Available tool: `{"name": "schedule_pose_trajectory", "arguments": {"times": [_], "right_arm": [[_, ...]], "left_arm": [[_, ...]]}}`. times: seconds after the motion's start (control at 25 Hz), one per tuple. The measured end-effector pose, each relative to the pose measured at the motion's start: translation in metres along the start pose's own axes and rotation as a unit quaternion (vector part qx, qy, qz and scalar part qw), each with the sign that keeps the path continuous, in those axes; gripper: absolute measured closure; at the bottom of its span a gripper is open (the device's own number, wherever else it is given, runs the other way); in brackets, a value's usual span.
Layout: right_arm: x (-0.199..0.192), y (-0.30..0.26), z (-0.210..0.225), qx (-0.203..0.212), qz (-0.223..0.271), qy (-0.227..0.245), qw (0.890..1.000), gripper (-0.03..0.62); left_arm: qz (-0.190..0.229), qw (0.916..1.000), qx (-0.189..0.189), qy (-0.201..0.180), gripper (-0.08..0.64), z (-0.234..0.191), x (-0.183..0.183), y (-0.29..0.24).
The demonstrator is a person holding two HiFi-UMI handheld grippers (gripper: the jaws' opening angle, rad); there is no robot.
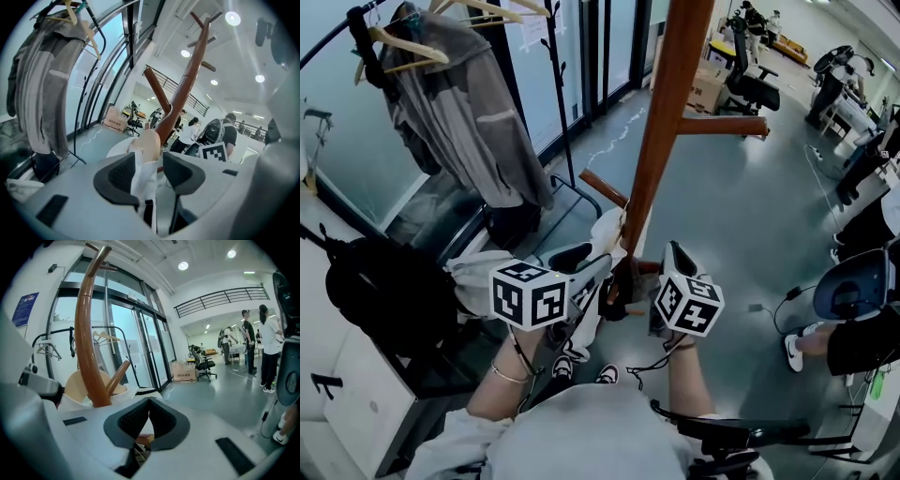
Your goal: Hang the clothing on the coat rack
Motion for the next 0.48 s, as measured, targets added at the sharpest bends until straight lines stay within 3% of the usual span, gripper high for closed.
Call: {"name": "schedule_pose_trajectory", "arguments": {"times": [0.32, 0.48], "right_arm": [[0.001, 0.01, -0.005, 0.027, -0.002, -0.001, 1.0, 0.569], [-0.003, 0.016, -0.011, 0.033, -0.001, -0.002, 0.999, 0.569]], "left_arm": [[0.062, 0.9969, 0.048, -0.01, 0.371, 0.008, 0.011, 0.027], [0.102, 0.9921, 0.072, -0.015, 0.431, 0.008, 0.016, 0.042]]}}
Point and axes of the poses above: the fingertips, and each gripper's own axes: y backward along the fingers, z to its right, x out of its top, the point moved 9 cm from there along y, backward along the fingers, and after that the axes turned 13 degrees about z, right-handed, at the moved point
